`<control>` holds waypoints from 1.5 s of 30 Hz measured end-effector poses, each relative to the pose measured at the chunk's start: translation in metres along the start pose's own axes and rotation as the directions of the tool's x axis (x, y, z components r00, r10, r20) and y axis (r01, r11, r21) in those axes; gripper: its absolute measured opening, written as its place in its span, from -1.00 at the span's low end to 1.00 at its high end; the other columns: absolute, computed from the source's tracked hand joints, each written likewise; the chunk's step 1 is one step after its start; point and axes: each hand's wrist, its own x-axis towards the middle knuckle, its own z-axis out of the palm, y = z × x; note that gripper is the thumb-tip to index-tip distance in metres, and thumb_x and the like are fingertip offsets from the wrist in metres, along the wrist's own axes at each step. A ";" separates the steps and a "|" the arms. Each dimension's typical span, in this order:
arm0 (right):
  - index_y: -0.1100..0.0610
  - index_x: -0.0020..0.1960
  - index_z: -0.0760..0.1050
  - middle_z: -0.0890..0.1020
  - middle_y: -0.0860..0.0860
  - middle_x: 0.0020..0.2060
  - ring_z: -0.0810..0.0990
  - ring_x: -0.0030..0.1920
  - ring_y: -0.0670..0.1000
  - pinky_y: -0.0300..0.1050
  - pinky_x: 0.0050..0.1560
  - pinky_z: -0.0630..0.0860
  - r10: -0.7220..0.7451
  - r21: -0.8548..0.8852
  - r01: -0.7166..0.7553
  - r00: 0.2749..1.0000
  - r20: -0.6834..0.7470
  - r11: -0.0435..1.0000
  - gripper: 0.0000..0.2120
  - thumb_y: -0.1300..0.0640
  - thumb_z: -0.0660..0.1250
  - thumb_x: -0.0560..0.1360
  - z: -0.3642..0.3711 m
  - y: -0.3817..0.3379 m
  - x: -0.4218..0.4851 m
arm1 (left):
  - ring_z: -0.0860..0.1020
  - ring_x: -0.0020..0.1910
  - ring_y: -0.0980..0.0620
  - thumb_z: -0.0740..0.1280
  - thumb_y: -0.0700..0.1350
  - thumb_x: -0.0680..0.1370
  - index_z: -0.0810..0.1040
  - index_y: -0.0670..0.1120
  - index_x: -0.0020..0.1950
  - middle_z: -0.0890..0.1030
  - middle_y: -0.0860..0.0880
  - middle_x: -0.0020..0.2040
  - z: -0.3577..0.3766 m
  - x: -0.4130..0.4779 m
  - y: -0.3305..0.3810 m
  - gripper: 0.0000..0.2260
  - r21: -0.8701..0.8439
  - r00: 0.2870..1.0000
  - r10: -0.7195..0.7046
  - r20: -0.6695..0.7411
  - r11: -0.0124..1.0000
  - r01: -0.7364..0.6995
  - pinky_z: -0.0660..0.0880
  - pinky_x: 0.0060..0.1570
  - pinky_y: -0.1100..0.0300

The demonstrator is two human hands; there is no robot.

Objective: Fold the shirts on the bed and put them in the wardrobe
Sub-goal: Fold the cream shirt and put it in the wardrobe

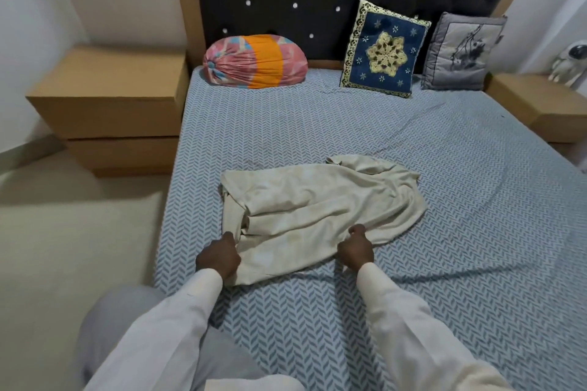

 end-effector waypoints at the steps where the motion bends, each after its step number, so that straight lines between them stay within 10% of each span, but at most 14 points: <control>1: 0.00 0.22 0.33 0.61 0.25 0.03 0.63 0.02 0.27 0.10 0.06 0.59 -0.033 0.073 0.034 0.999 -0.016 0.997 -0.56 0.14 0.38 0.39 -0.005 -0.003 0.002 | 0.56 0.14 -0.22 0.19 -0.13 0.57 0.46 -0.11 0.23 0.56 -0.24 0.17 -0.006 0.007 -0.002 -0.76 -0.145 1.000 0.001 -0.023 0.989 -0.005 0.49 0.06 0.04; 4: -0.04 0.02 0.38 0.64 0.26 -0.05 0.63 -0.17 0.21 0.15 -0.08 0.63 -0.047 0.350 0.064 0.997 -0.057 0.935 -0.50 0.07 0.55 0.18 -0.030 -0.009 0.033 | 0.61 0.02 -0.21 0.29 -0.09 0.52 0.59 -0.03 -0.05 0.63 -0.21 0.05 -0.047 0.028 -0.006 -0.90 -0.691 0.988 -0.102 -0.114 0.722 -0.005 0.60 0.00 -0.05; 7: 0.05 -0.01 0.47 0.68 0.16 -0.07 0.64 -0.14 0.15 0.07 -0.03 0.59 -0.027 0.403 0.144 0.959 -0.282 0.904 -0.44 -0.12 0.65 0.15 -0.084 -0.031 0.040 | 0.56 -0.20 -0.12 0.23 -0.17 0.60 0.53 -0.07 -0.20 0.60 -0.15 -0.08 -0.100 0.040 -0.009 -0.81 -0.930 0.964 -0.196 -0.178 0.353 -0.100 0.53 -0.49 0.16; 11: 0.11 0.02 0.52 0.63 0.11 -0.11 0.63 -0.01 0.18 -0.05 0.05 0.50 0.018 0.321 0.229 0.789 -0.614 0.919 -0.73 0.22 0.45 0.34 -0.158 -0.030 0.017 | 0.58 -0.04 -0.12 0.24 -0.10 0.60 0.63 -0.06 -0.09 0.66 -0.07 -0.03 -0.134 0.039 -0.037 -0.81 -0.675 0.874 -0.137 -0.467 0.693 -0.252 0.53 -0.06 0.03; 15: 0.14 0.06 0.49 0.62 0.23 0.00 0.61 0.06 0.26 0.05 0.06 0.49 0.123 0.294 0.155 0.660 -0.741 0.943 -0.72 0.33 0.29 0.38 -0.185 0.018 0.009 | 0.57 0.05 -0.22 0.27 -0.08 0.58 0.65 -0.04 -0.03 0.65 -0.16 0.07 -0.091 0.031 -0.076 -0.84 -0.366 0.915 -0.100 -0.390 0.929 -0.055 0.48 0.01 0.03; 21: 0.08 0.37 0.33 0.29 0.22 0.38 0.26 0.36 0.29 0.29 0.35 0.23 0.264 -0.073 -0.375 0.766 -0.586 0.924 -0.52 0.12 0.31 0.47 -0.136 0.063 0.002 | 0.58 0.08 -0.22 0.34 -0.15 0.54 0.66 -0.12 -0.02 0.65 -0.21 0.07 -0.036 0.016 -0.073 -0.88 -0.293 0.965 0.010 -0.262 0.952 -0.089 0.52 0.07 0.00; 27: 0.14 0.22 0.49 0.51 0.25 0.11 0.57 0.10 0.26 -0.01 0.13 0.46 -0.257 -0.226 0.213 0.949 -0.185 0.951 -0.55 0.18 0.51 0.36 -0.070 0.041 -0.009 | 0.65 -0.12 -0.02 0.44 -0.08 0.52 0.67 -0.13 -0.03 0.70 -0.11 -0.05 -0.023 -0.007 -0.007 -0.86 -0.413 0.951 0.309 -0.027 0.863 -0.292 0.58 -0.07 0.21; 32: -0.08 0.20 0.56 0.44 0.11 0.24 0.37 0.27 0.20 0.02 0.30 0.37 -0.379 -0.476 0.487 0.872 0.310 0.732 -0.51 0.00 0.57 0.30 -0.011 0.007 -0.030 | 0.57 -0.47 0.01 0.51 0.10 0.45 0.50 -0.10 -0.26 0.60 -0.06 -0.39 0.005 -0.030 0.019 -0.67 -0.319 0.927 0.232 0.294 0.938 -0.134 0.54 -0.36 0.19; 36: -0.02 0.14 0.59 0.43 0.08 0.26 0.33 0.31 0.21 0.02 0.29 0.40 -0.459 -0.469 0.538 0.843 0.282 0.701 -0.75 0.08 0.43 0.47 0.006 -0.003 -0.040 | 0.65 -0.05 -0.20 0.47 0.13 0.47 0.59 -0.28 0.00 0.56 -0.19 -0.16 0.016 -0.036 0.029 -0.55 -0.241 0.913 0.245 0.325 0.955 -0.170 0.55 -0.11 0.09; 40: -0.13 0.22 0.50 0.42 0.04 0.26 0.32 0.31 0.17 0.12 0.28 0.40 -0.457 -0.487 0.590 0.807 0.374 0.644 -0.61 -0.01 0.42 0.39 0.014 -0.019 -0.052 | 0.61 -0.13 -0.12 0.40 -0.09 0.49 0.47 -0.05 -0.33 0.56 -0.07 -0.25 0.021 -0.034 0.025 -0.78 -0.302 0.924 0.241 0.298 0.942 -0.149 0.45 -0.28 0.20; 45: -0.13 0.22 0.53 0.48 0.00 0.19 0.36 0.25 0.11 0.06 0.20 0.32 -0.564 -0.459 0.679 0.733 0.380 0.573 -0.56 -0.19 0.47 0.38 0.032 -0.033 -0.072 | 0.49 -0.08 -0.10 0.21 -0.10 0.59 0.41 -0.08 -0.03 0.49 -0.08 -0.11 0.013 -0.038 0.037 -0.93 -0.527 0.969 0.228 0.099 0.838 -0.143 0.36 -0.21 0.13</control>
